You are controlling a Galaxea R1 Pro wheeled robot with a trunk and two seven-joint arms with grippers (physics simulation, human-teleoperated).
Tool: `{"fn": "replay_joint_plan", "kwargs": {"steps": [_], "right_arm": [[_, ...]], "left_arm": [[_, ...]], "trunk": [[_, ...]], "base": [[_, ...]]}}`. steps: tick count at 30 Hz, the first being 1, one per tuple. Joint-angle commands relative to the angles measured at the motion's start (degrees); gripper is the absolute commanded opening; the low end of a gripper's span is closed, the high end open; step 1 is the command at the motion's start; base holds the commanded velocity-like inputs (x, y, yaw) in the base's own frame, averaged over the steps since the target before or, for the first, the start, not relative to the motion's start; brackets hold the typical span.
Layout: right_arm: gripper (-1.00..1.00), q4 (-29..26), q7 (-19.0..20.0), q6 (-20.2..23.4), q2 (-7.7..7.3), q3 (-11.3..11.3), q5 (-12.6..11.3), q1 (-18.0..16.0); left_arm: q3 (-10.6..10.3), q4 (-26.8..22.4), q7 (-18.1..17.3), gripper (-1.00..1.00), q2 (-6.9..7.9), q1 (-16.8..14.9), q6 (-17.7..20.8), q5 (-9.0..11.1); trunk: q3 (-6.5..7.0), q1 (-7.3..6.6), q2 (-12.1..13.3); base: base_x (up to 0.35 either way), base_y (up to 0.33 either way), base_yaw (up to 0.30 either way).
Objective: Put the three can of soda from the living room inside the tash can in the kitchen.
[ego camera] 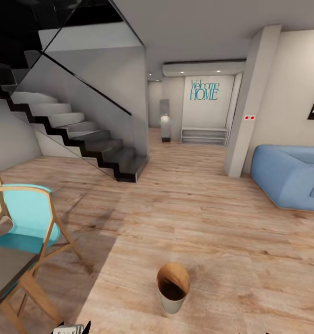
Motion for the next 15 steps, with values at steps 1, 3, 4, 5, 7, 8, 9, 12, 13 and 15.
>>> {"fn": "replay_joint_plan", "kwargs": {"steps": [1, 3, 4, 5, 7, 8, 9, 12, 13, 15], "right_arm": [[1.00, -0.02, 0.47, -0.03, 0.01, -0.08, -0.49, 0.01], [1.00, -0.02, 0.47, -0.04, 0.01, -0.07, -0.49, 0.01], [1.00, -0.02, 0.47, -0.04, 0.01, -0.07, -0.50, 0.01], [1.00, -0.02, 0.47, -0.04, 0.01, -0.07, -0.50, 0.01], [1.00, -0.02, 0.47, -0.04, 0.01, -0.07, -0.50, 0.01], [1.00, -0.02, 0.47, -0.04, 0.01, -0.07, -0.50, 0.01], [1.00, -0.02, 0.47, -0.04, 0.01, -0.07, -0.50, 0.01], [1.00, -0.02, 0.47, -0.04, 0.01, -0.08, -0.50, 0.01], [1.00, -0.02, 0.47, -0.04, 0.01, -0.08, -0.50, 0.01], [1.00, -0.02, 0.47, -0.04, 0.01, -0.07, -0.50, 0.01]], "left_arm": [[0.13, -0.04, -0.39, 1.00, -0.02, 0.00, -0.04, 0.16], [0.13, -0.02, -0.39, 1.00, -0.02, 0.01, -0.03, 0.16], [0.13, -0.01, -0.39, 1.00, -0.02, 0.01, -0.02, 0.17], [0.13, -0.01, -0.39, 1.00, -0.02, 0.00, -0.02, 0.15], [0.13, 0.00, -0.39, 1.00, -0.02, 0.00, -0.02, 0.15], [0.13, -0.01, -0.39, 1.00, -0.02, 0.00, -0.01, 0.13], [0.13, 0.00, -0.39, 1.00, -0.02, 0.00, -0.01, 0.12], [0.13, 0.03, -0.39, 1.00, -0.02, 0.00, -0.01, 0.11], [0.13, 0.03, -0.39, 1.00, -0.02, 0.00, -0.01, 0.10], [0.13, 0.04, -0.39, 1.00, -0.02, 0.00, -0.01, 0.12]], "trunk": [[-0.03, 0.04, -0.02], [-0.03, 0.04, -0.02], [-0.03, 0.04, -0.02], [-0.03, 0.04, -0.02], [-0.03, 0.04, -0.02], [-0.03, 0.04, -0.02], [-0.03, 0.04, -0.02], [-0.03, 0.04, -0.02], [-0.03, 0.04, -0.02], [-0.03, 0.04, -0.02]], "base": [[0.290, -0.122, 0.000], [0.289, -0.127, 0.000], [0.286, -0.137, 0.000], [0.286, -0.138, 0.000], [0.286, -0.138, 0.000], [0.287, -0.133, 0.000], [0.288, -0.130, 0.000], [0.291, -0.123, 0.000], [0.293, -0.118, 0.000], [0.289, -0.113, 0.000]]}}
